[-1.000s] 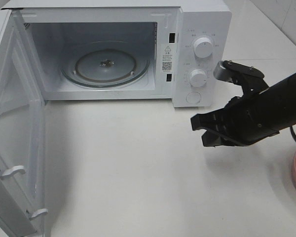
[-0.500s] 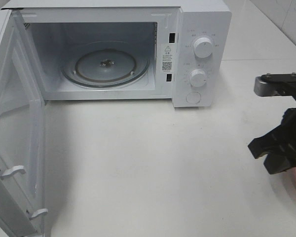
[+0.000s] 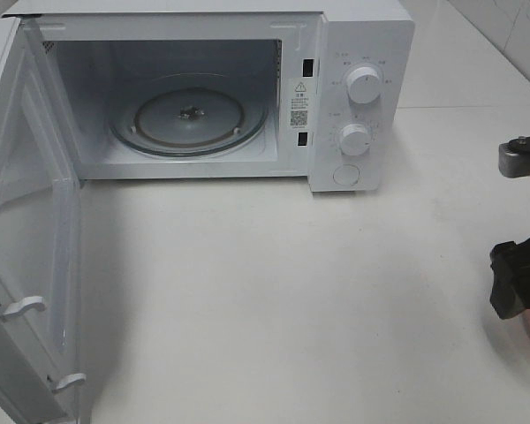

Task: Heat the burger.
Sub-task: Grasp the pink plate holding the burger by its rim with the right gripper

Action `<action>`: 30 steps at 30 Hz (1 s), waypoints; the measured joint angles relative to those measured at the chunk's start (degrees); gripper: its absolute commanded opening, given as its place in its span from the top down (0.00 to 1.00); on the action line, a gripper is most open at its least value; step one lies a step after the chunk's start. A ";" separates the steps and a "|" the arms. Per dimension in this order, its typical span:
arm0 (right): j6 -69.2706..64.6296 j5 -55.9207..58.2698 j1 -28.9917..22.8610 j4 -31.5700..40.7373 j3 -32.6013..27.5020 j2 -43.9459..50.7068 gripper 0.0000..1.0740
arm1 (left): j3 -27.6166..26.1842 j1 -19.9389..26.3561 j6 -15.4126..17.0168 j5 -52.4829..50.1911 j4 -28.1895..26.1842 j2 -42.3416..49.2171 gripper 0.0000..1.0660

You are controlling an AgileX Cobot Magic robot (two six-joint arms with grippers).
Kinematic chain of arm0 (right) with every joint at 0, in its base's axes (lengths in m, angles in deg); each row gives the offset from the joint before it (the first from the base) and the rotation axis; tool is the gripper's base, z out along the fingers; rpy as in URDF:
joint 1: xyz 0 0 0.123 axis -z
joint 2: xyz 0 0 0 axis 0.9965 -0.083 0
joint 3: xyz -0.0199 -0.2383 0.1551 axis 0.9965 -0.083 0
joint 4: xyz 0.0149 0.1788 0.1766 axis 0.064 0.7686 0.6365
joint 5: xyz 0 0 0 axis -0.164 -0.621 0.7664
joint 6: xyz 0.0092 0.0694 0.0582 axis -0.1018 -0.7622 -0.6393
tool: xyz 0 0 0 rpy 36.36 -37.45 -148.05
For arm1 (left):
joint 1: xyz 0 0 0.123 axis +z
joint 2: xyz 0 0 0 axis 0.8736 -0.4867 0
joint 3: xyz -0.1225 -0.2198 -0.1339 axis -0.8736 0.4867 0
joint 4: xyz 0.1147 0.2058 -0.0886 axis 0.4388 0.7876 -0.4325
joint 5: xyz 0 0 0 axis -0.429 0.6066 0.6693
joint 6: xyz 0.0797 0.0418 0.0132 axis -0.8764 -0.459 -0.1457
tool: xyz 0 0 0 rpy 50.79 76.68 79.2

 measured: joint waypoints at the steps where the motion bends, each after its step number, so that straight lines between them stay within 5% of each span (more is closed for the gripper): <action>1: 0.00 -0.63 0.00 -0.40 0.00 0.00 0.06 | 0.00 0.00 0.00 0.00 0.00 0.00 0.08; 30: -3.95 -10.08 0.00 -3.50 0.06 -19.14 0.16 | 0.00 0.00 0.00 0.00 0.00 0.00 0.08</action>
